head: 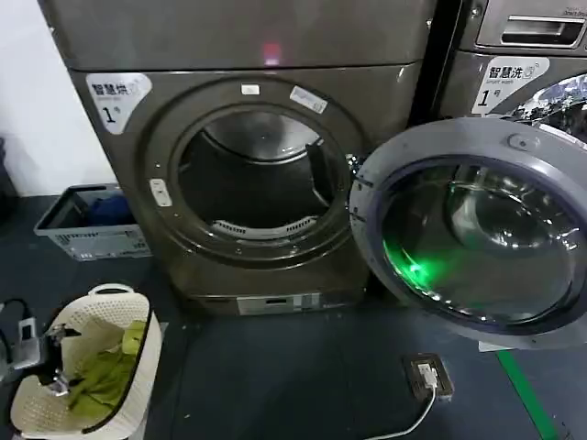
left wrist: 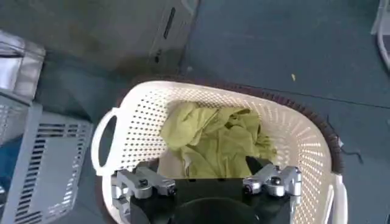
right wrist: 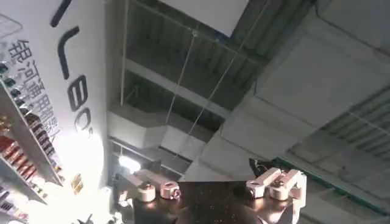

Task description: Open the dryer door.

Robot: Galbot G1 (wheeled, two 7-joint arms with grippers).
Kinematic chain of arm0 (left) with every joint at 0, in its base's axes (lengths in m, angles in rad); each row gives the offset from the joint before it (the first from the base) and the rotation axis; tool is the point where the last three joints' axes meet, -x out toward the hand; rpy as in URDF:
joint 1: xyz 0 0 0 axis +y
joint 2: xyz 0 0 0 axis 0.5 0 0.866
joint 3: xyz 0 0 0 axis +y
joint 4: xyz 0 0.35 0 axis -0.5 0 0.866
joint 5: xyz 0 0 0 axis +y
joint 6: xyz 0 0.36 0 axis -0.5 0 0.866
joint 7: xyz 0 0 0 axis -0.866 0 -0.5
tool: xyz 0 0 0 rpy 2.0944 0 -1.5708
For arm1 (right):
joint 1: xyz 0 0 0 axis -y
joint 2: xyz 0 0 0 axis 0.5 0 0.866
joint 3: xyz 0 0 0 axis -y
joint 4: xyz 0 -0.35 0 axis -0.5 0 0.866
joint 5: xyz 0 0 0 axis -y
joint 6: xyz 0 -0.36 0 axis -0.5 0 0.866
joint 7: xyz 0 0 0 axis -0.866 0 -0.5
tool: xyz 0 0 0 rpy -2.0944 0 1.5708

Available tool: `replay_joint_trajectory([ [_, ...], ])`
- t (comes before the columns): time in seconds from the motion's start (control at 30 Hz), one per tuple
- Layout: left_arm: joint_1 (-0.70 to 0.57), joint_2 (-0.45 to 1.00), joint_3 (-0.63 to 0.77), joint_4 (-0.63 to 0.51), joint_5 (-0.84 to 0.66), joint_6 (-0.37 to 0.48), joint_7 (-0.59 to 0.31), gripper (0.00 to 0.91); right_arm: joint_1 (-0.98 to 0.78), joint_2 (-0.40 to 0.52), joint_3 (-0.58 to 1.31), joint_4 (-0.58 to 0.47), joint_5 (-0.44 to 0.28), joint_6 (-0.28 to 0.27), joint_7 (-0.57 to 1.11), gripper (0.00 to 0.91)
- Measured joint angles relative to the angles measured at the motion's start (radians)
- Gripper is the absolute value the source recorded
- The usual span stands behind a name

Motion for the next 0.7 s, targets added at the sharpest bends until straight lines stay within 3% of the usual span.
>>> replay_joint_trajectory([
  [0.7, 0.002, 0.015, 0.003, 0.003, 0.016, 0.028, 0.023, 0.907, -0.007, -0.009, 0.015, -0.007, 0.005, -0.003, -0.001, 0.907],
])
